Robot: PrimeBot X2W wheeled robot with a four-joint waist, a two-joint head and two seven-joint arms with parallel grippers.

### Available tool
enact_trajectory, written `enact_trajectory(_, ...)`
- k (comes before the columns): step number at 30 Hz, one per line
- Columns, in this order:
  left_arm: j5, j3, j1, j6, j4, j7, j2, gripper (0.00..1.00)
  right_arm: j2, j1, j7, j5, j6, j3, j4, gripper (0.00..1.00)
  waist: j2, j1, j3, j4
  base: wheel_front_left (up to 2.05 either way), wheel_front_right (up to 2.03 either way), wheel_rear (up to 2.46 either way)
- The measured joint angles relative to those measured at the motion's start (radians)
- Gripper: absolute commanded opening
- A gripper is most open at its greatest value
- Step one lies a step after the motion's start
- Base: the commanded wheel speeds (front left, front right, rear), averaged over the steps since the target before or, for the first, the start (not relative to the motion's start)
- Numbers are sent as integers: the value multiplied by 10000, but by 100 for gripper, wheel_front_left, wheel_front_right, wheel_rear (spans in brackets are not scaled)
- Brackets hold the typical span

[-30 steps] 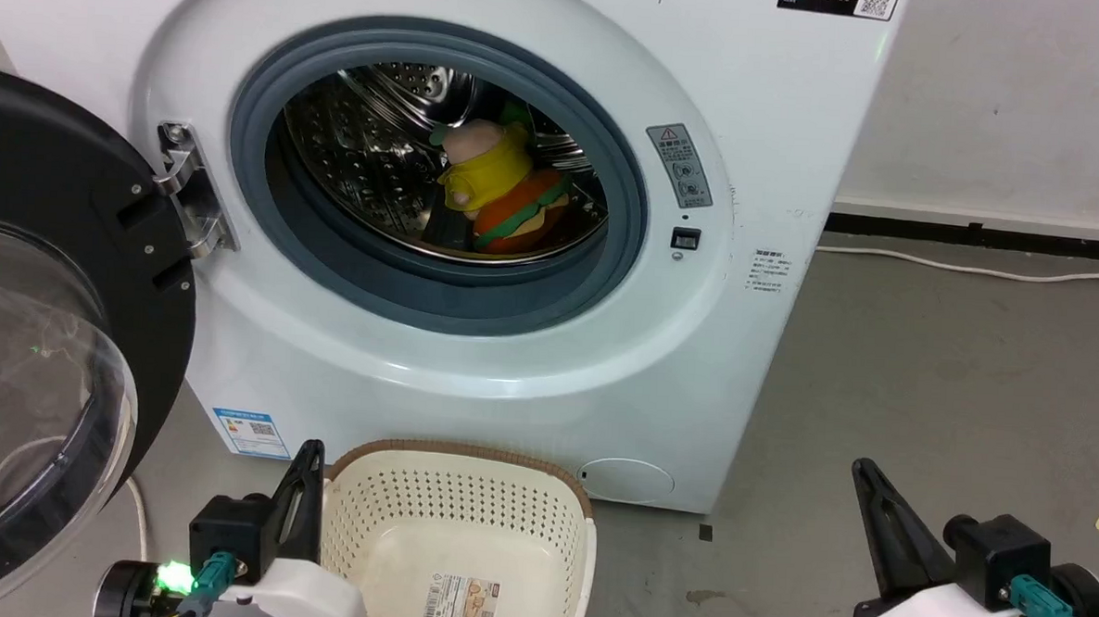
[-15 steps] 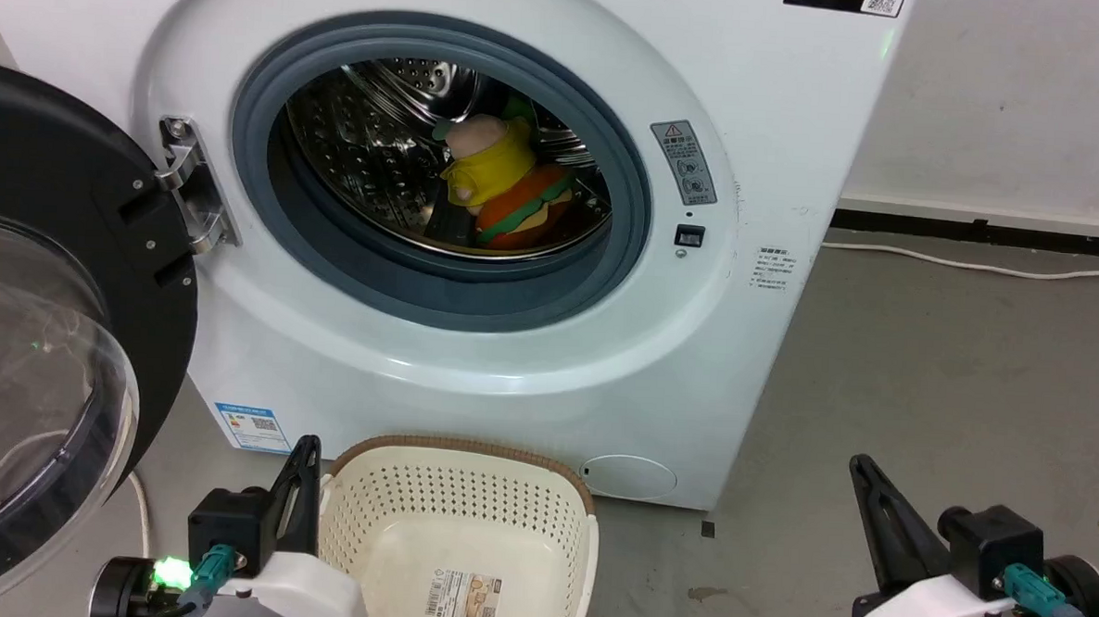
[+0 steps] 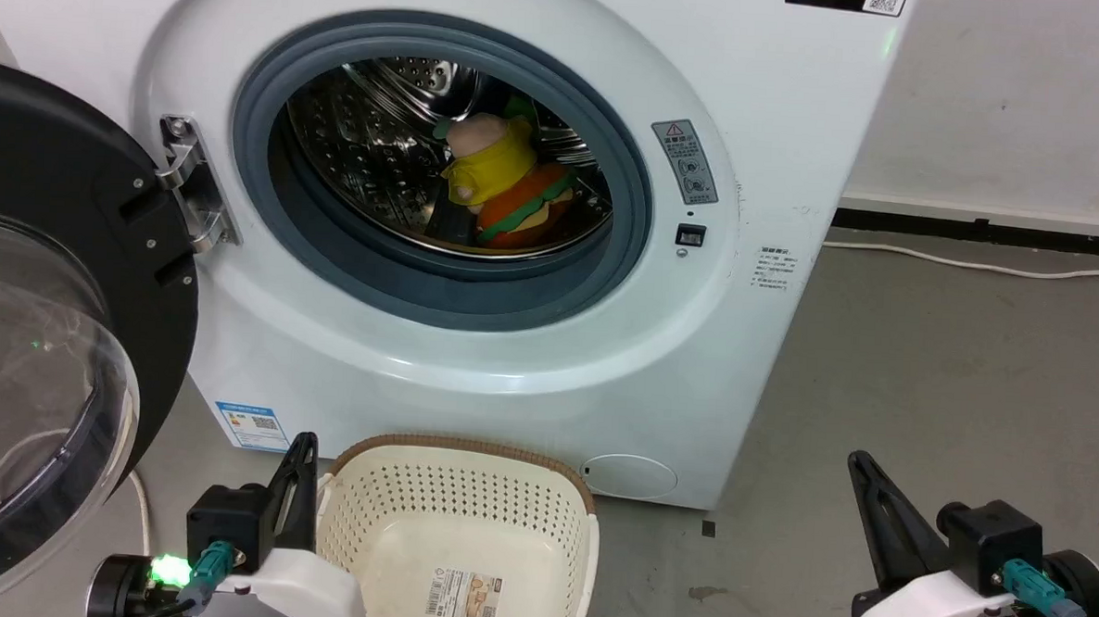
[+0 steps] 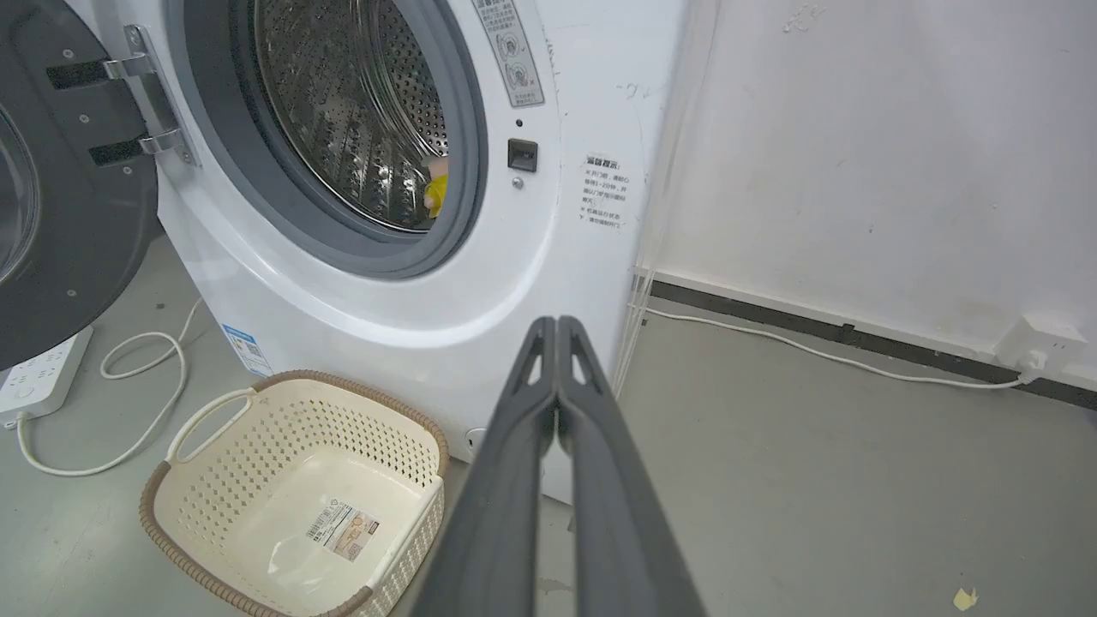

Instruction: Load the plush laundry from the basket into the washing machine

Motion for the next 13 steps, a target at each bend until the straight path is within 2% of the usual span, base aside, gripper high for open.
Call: enact_trajectory(13,0,2,0,-2,0,0,-4,0,0,0,0,0,0,0,0,0,0,0,0,0,0,0,0)
